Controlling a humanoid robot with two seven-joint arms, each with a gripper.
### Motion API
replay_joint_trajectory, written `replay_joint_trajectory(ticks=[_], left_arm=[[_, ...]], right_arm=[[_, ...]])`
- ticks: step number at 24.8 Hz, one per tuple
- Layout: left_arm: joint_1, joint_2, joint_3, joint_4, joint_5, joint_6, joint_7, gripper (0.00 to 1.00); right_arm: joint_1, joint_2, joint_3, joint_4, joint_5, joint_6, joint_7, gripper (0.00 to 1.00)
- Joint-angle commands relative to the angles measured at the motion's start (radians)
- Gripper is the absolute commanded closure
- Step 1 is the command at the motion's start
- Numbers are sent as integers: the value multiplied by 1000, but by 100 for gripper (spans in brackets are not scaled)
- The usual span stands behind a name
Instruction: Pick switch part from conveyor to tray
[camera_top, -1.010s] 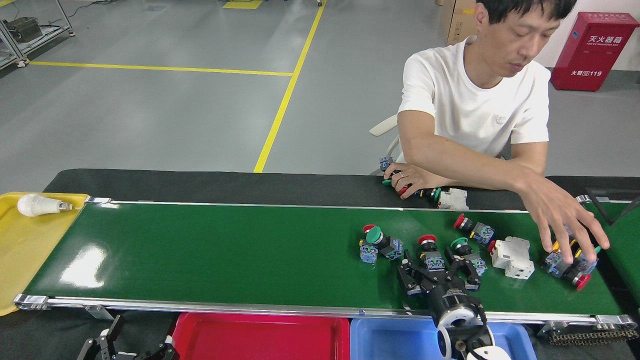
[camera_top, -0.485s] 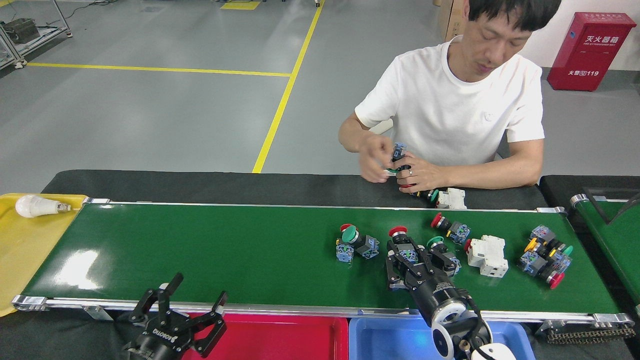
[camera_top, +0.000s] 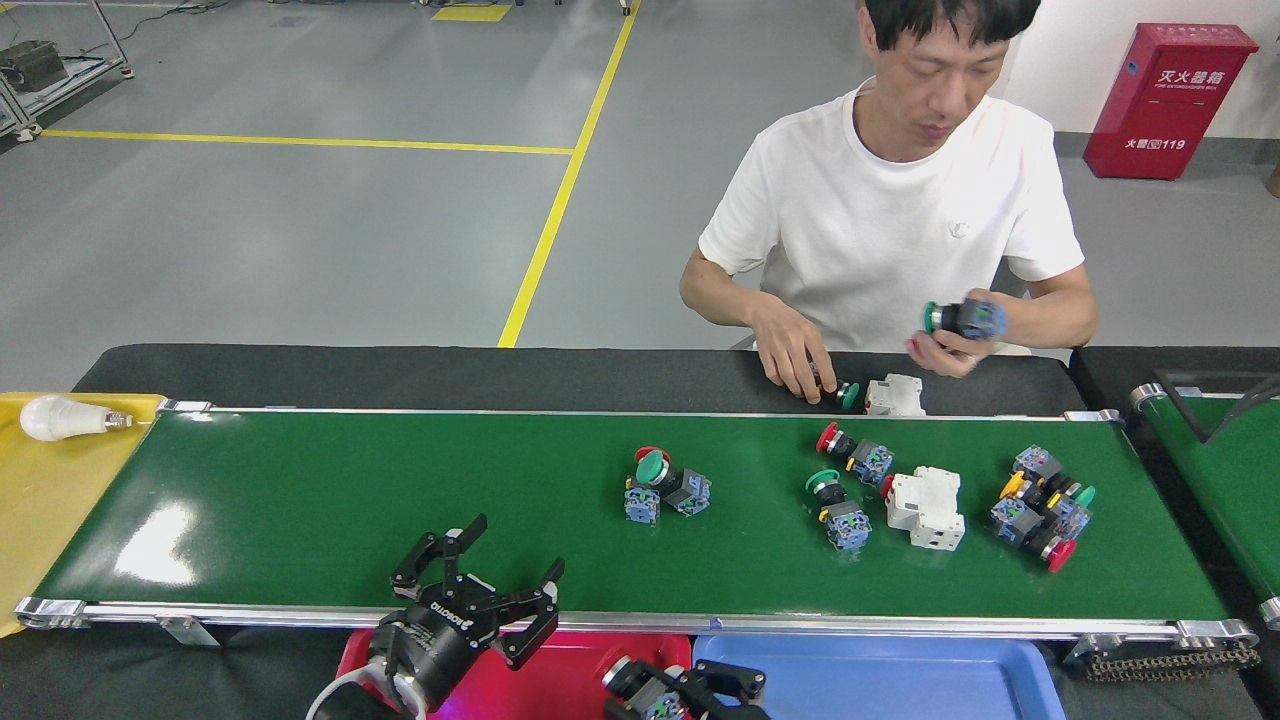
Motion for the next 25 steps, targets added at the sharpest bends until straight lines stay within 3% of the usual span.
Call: replay_joint_trajectory(ticks=[1, 6, 11, 16, 20, 25], left_arm=[[-30, -11, 0, 15, -4, -5, -9, 0], [-93, -29, -20, 103, -4, -2, -12, 0], [-153, -34, -20, 181, -4, 1, -9, 0], [-207, -61, -20, 254, -6, 2, -4, 0], [-250, -70, -15, 299, -4, 19, -2, 0], [-316, -72, -18, 402, -4, 53, 25, 5]], right_arm=[[-19, 8, 1, -12, -2, -14, 1, 1], [-39, 5, -44, -20, -3, 3, 1, 1], [-87, 14, -361, -17, -5, 65, -1, 1], [-95, -8, -535, -12, -2, 312, -8, 1], [-36, -29, -581, -17, 1, 398, -54, 1], [54, -24, -578, -25, 38, 405, -240, 4]])
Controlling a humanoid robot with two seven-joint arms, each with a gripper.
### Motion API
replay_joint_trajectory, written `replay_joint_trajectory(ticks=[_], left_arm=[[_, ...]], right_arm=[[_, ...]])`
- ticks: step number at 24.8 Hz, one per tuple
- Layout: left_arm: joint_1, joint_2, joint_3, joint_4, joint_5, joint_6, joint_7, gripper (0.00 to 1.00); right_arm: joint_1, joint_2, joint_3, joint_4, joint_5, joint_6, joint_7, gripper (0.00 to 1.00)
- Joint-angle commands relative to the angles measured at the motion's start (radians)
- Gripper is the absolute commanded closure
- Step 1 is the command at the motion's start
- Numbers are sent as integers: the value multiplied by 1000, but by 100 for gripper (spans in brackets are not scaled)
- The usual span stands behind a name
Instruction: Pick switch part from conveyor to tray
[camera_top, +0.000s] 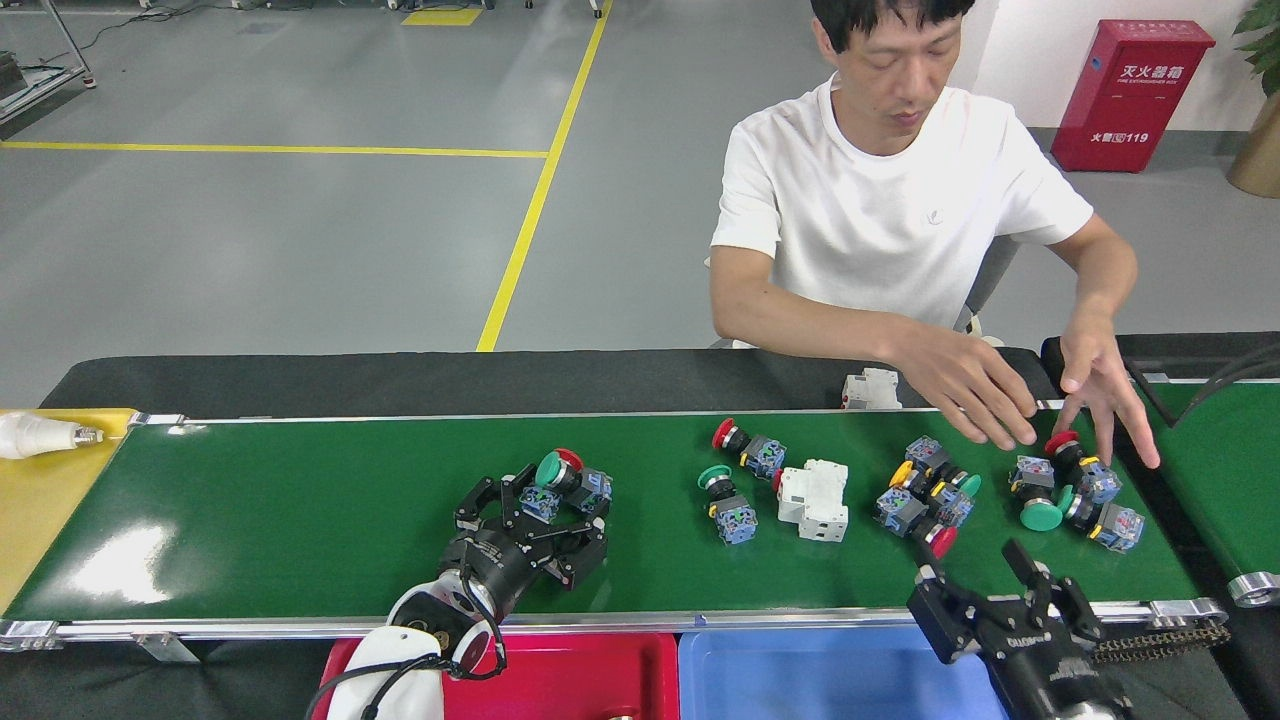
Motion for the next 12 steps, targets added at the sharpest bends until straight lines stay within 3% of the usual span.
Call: replay_joint_trajectory(ticks=[1, 4, 6, 9, 10, 12], left_arm=[[-41, -5, -1, 30, -1, 23, 32, 15], [-66, -3, 4, 76, -1, 23, 40, 26], [-67, 6, 4, 84, 1, 17, 92, 54], [-63, 12, 5, 82, 2, 11, 102, 81], [-59, 13, 5, 81, 7, 9, 102, 86], [-38, 13, 13, 62, 13, -8, 104, 87]], right_arm=[[-12, 5, 6, -16, 31, 12, -58, 4], [-43, 54, 104, -7, 98, 38, -40, 4], [-101, 63, 191, 44, 143, 90, 1, 4], [-196, 60, 334, 148, 160, 154, 17, 4], [-225, 63, 365, 182, 164, 180, 17, 4], [-288, 63, 432, 252, 169, 274, 17, 4]])
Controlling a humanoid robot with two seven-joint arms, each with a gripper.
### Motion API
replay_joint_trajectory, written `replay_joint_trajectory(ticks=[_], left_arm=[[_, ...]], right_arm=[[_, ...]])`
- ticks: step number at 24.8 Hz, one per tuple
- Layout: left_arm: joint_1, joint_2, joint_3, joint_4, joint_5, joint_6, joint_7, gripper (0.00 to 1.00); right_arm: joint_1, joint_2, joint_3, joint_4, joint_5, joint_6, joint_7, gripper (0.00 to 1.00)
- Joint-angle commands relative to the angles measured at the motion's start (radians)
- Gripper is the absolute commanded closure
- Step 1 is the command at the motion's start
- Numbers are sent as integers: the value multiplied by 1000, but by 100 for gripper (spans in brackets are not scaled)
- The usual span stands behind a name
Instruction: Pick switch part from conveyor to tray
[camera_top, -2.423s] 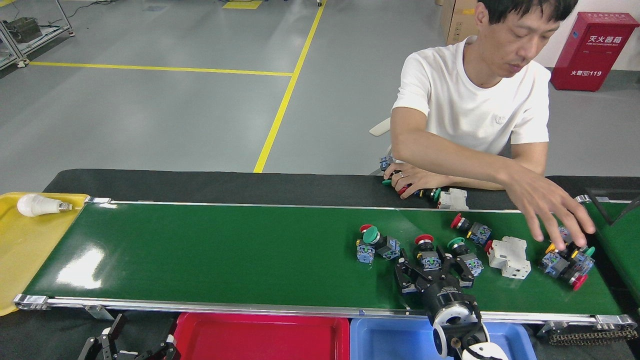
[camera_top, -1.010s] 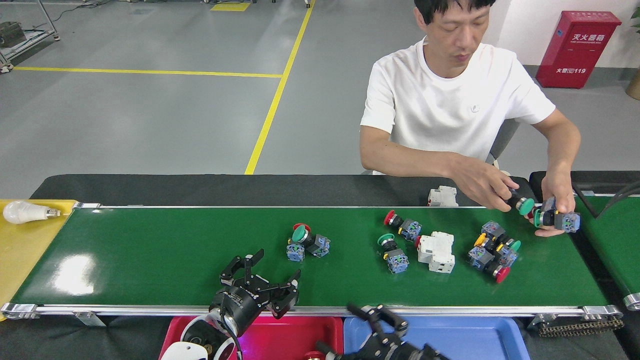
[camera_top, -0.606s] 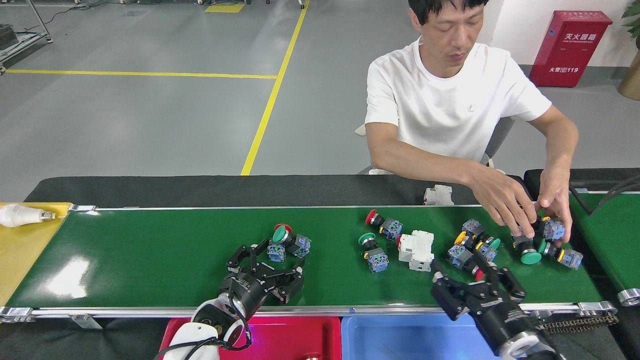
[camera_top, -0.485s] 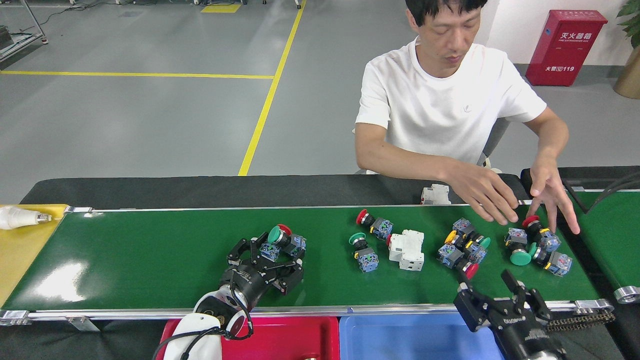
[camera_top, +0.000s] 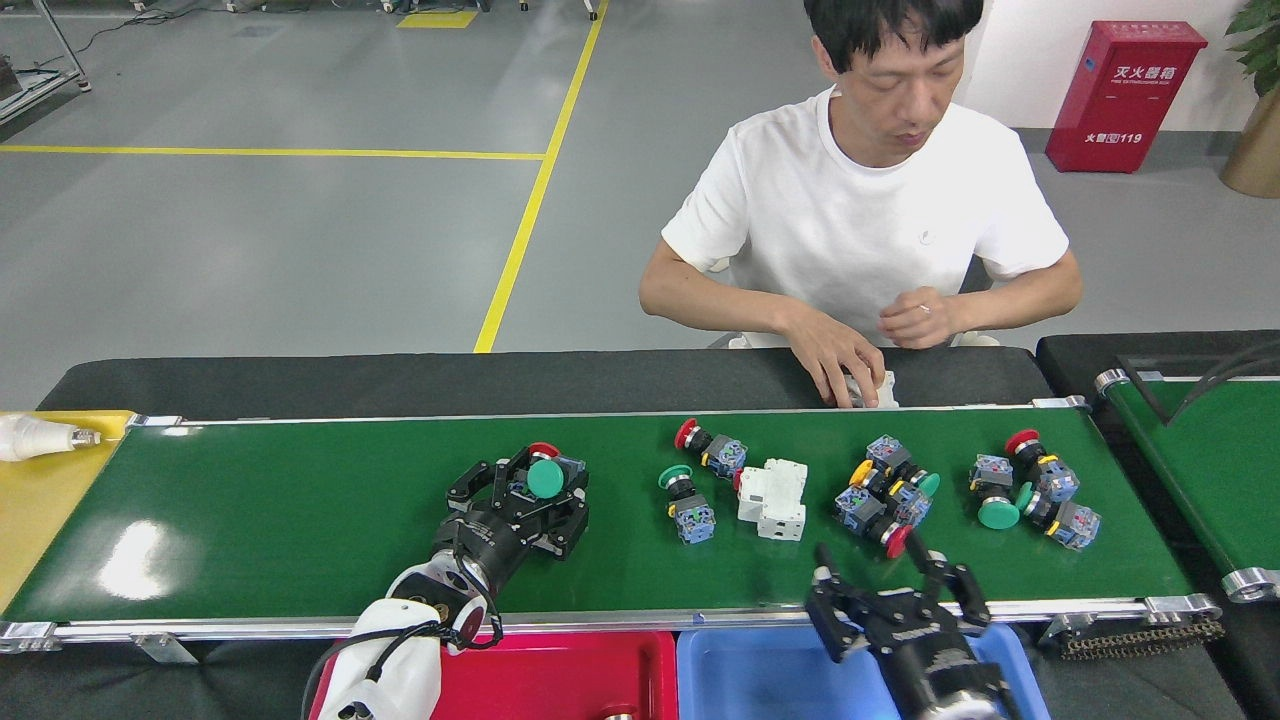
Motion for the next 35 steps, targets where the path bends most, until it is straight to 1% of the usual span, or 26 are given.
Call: replay_joint_trajectory(ticks=[1, 3, 4, 6, 10, 11, 12, 13, 14, 15, 16, 17, 19, 20, 21, 22, 23, 24, 26, 28, 29, 30, 31, 33, 35], left_arm=[[6, 7, 11, -52, 13, -25, 16, 87], [50, 21, 29, -134, 24, -48, 14, 86], [90, 36, 45, -200, 25, -63, 11, 86], [186, 61, 86, -344, 27, -90, 7, 86], [372, 101, 204, -560, 28, -164, 7, 84], [426, 107, 241, -611, 31, -187, 8, 84], [476, 112, 273, -659, 41, -210, 8, 83], [536, 113, 308, -704, 47, -238, 10, 82], [576, 113, 325, -732, 45, -252, 13, 81], [627, 115, 334, -757, 45, -267, 17, 80], [674, 125, 333, -774, 44, -272, 24, 80], [710, 141, 330, -783, 39, -272, 31, 80], [745, 150, 322, -787, 22, -272, 34, 78], [746, 147, 308, -787, 5, -272, 36, 71], [746, 144, 304, -787, -2, -270, 36, 61], [748, 139, 302, -787, -4, -267, 36, 44], [748, 139, 302, -787, -2, -267, 36, 0], [748, 136, 304, -786, -2, -268, 37, 0], [751, 135, 308, -786, 1, -270, 37, 0], [760, 133, 321, -789, 18, -270, 37, 0], [766, 133, 336, -792, 39, -268, 36, 0], [771, 127, 354, -792, 56, -265, 34, 0], [776, 113, 387, -792, 84, -264, 31, 0], [777, 84, 448, -787, 100, -261, 24, 0], [777, 39, 535, -780, 104, -232, 16, 0]], right_arm=[[-54, 2, 55, 41, 5, 117, 4, 3], [-94, 4, 83, 75, 5, 167, 4, 3], [-122, 10, 95, 103, 5, 182, 4, 3], [-177, 40, 127, 189, 6, 194, 4, 3], [-283, 94, 147, 368, 5, 220, -4, 4], [-296, 103, 147, 394, 3, 220, -5, 4], [-307, 105, 147, 406, 3, 220, -5, 7], [-313, 103, 149, 406, 2, 214, -5, 18], [-315, 103, 149, 406, 0, 214, -5, 25], [-319, 100, 155, 403, -3, 210, -5, 41], [-322, 94, 161, 403, -3, 205, -5, 63], [-326, 86, 166, 400, -5, 190, -5, 69], [-319, 76, 166, 380, -5, 121, -1, 76], [-312, 73, 162, 345, -6, 82, 1, 76], [-301, 65, 156, 318, -8, 59, 4, 76], [-281, 50, 153, 275, -8, 35, 7, 76], [-249, 21, 153, 204, -17, -8, 13, 76], [-218, -16, 153, 140, -47, -60, 18, 76], [-166, -102, 152, 31, -137, -192, 34, 75], [-111, -202, 149, -71, -230, -346, 38, 72], [-83, -253, 133, -109, -279, -430, 34, 71], [-60, -286, 112, -127, -316, -505, 31, 71], [-26, -312, 72, -140, -350, -620, 30, 71], [24, -320, -9, -147, -368, -752, 30, 71], [93, -320, -132, -150, -383, -752, 30, 70]])
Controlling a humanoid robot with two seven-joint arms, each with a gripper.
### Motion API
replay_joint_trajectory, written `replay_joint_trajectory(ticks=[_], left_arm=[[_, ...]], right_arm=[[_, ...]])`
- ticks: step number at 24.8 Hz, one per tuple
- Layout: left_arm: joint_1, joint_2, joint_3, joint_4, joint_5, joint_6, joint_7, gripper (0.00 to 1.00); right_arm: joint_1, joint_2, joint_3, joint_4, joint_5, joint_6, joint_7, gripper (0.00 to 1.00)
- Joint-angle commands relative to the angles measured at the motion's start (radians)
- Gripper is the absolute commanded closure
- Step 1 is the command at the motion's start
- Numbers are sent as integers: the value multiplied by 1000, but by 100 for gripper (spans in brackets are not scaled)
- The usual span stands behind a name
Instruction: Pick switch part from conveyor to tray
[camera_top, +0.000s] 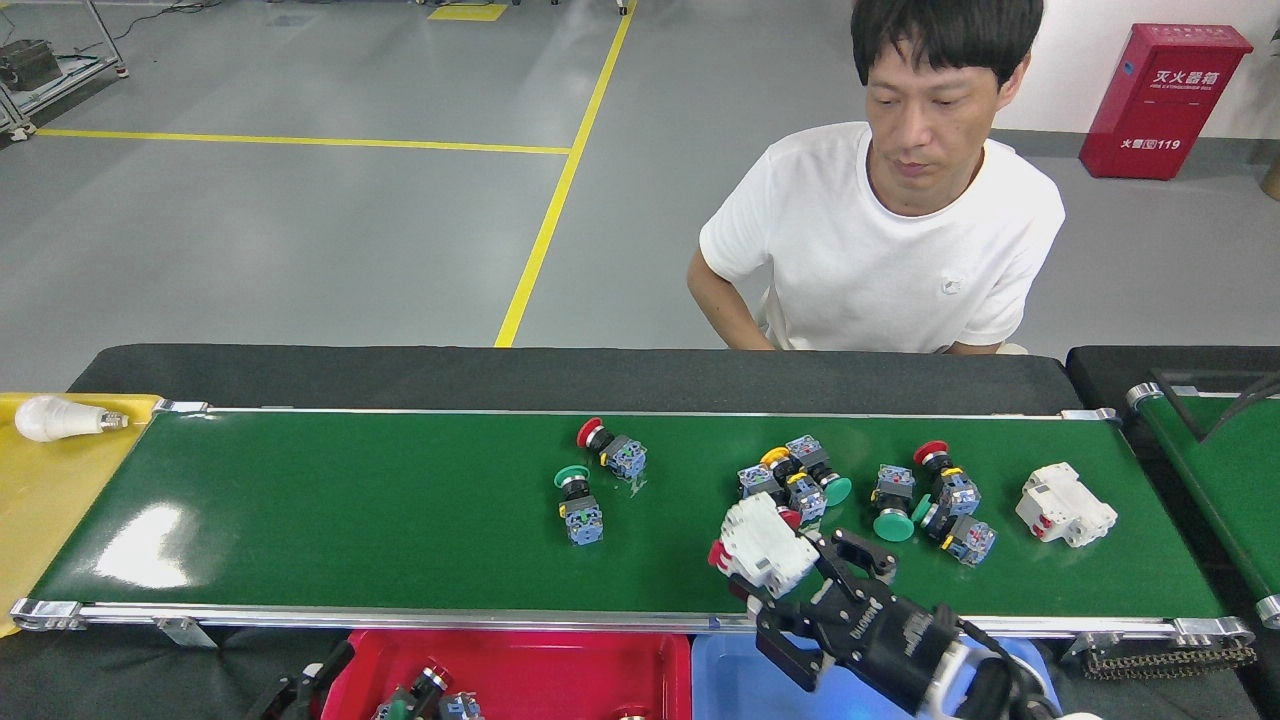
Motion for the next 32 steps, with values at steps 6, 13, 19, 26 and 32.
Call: replay_joint_trajectory(ticks=[6, 13, 19, 26, 32], left_arm=[[-11, -31, 120, 32, 9, 136, -29, 0], [-45, -15, 68, 9, 7, 133, -30, 0], [-214, -17, -26, 86, -31, 146, -119, 0], [-327, -25, -98, 191, -94, 157, -125, 0], [-510, -5, -202, 385, -105, 261, -124, 0]], right_arm=[[175, -1, -314, -6, -55, -66, -3, 61], [231, -9, -313, -8, -56, -66, 4, 60], [290, -11, -313, -23, -56, -66, 28, 54], [306, 62, -334, -35, -59, -66, 65, 2], [252, 181, -505, -37, -56, -66, 68, 2]])
